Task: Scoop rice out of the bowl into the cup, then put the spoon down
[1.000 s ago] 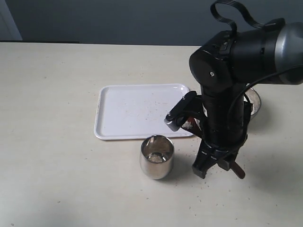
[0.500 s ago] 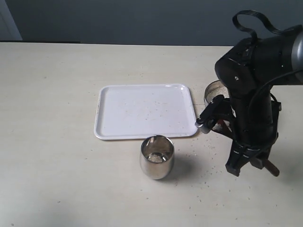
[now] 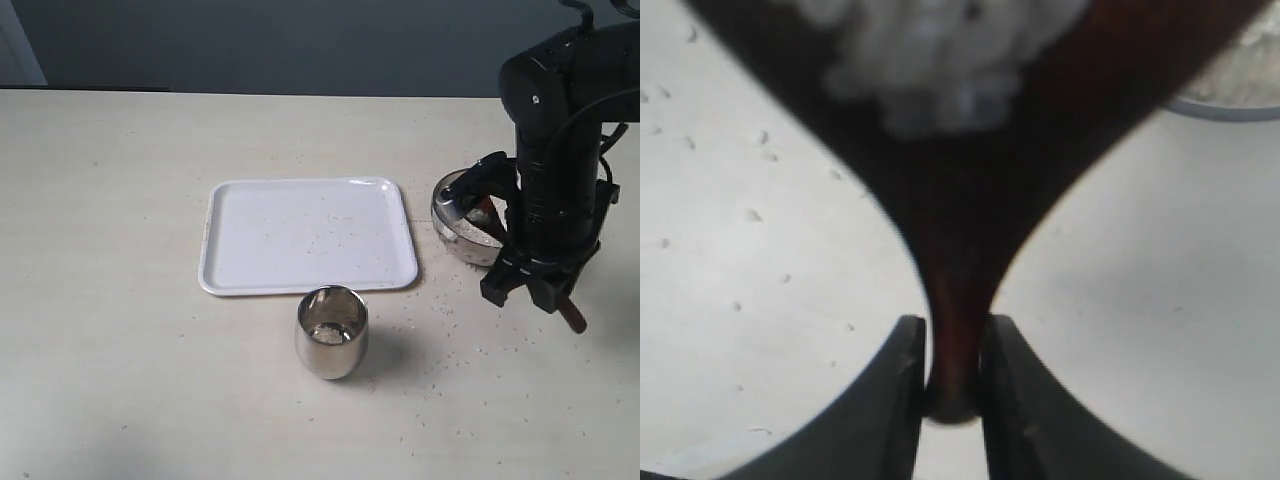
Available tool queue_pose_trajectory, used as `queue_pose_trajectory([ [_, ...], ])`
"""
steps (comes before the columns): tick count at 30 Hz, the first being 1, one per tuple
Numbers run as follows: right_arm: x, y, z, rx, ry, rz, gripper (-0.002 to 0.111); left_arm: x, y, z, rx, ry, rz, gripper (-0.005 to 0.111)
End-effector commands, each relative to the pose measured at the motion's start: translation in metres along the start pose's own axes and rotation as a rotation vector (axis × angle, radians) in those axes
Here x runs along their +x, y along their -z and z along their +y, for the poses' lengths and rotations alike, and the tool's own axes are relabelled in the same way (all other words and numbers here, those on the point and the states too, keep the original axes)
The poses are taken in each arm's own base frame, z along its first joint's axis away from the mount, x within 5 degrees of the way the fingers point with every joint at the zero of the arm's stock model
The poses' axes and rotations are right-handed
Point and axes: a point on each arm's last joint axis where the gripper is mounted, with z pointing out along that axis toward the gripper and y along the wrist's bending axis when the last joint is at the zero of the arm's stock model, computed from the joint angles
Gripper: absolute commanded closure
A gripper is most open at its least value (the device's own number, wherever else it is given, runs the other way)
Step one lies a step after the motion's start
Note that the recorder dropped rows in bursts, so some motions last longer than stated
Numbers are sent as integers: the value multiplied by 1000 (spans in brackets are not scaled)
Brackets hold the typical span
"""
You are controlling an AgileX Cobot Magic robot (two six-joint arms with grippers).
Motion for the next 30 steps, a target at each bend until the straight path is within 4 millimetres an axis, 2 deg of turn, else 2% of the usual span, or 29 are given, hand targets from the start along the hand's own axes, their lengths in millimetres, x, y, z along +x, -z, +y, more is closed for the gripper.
queue_pose_trajectory([
  [1,-4,-2,5,-110,-2,-21,109,-1,1,0,-5,4,-9,106],
  [5,-4,-3,4,-126,-5,-24,109,-1,1,0,-5,4,-9,106],
  [8,-1,-5,-5,-119,-31,-15,109,-1,1,0,-5,4,-9,106],
  [13,5,-11,-24,-26,-95,24,109,-1,1,0,-5,4,-9,106],
  [18,6,-15,-32,51,-110,55,109,-1,1,0,-5,4,-9,106],
  [30,0,-18,-35,142,-57,86,109,-1,1,0,-5,4,-9,106],
])
